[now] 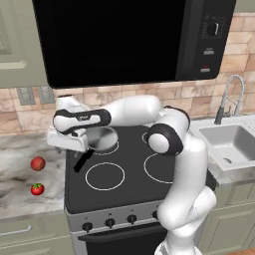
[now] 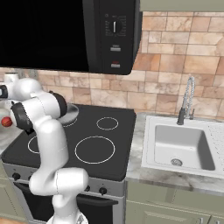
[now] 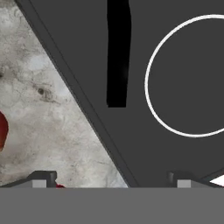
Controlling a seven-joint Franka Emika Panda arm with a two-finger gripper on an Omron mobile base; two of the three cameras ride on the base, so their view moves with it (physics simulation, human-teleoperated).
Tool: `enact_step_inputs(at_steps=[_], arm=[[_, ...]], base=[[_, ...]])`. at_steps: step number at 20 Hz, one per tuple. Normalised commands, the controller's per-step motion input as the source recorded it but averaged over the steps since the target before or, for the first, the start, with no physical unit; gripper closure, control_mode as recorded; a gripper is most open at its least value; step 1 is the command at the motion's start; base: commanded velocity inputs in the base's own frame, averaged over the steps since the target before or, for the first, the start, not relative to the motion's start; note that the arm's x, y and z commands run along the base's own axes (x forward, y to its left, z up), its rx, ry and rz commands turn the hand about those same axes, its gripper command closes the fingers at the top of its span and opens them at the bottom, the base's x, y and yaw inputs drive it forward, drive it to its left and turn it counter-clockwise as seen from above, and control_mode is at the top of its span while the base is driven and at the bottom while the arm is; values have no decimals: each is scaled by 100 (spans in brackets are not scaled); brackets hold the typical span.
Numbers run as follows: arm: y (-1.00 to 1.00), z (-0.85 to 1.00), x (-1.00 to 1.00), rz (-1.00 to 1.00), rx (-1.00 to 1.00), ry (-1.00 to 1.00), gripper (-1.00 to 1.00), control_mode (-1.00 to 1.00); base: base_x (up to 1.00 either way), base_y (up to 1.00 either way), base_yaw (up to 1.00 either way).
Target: Place the pan on the rear left burner on the stove. Then place the tomato and the onion in the pan and turn on the rear left burner.
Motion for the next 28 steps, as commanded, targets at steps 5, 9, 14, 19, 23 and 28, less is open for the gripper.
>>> enact_step_inputs(at_steps=[5, 9, 14, 19, 23, 28], arm=[[30, 5, 0, 6, -3, -3, -100, -100], [28, 0, 0, 12, -5, -1, -100, -100], [29, 0, 10, 15, -4, 0, -100, -100], [30, 0, 22, 16, -3, 0, -100, -100], [32, 0, 9, 15, -4, 0, -100, -100], [27, 0, 0, 14, -3, -4, -100, -100]], base=[[0, 0, 0], [0, 0, 0], [0, 0, 0], [0, 0, 0], [0, 0, 0], [0, 0, 0]])
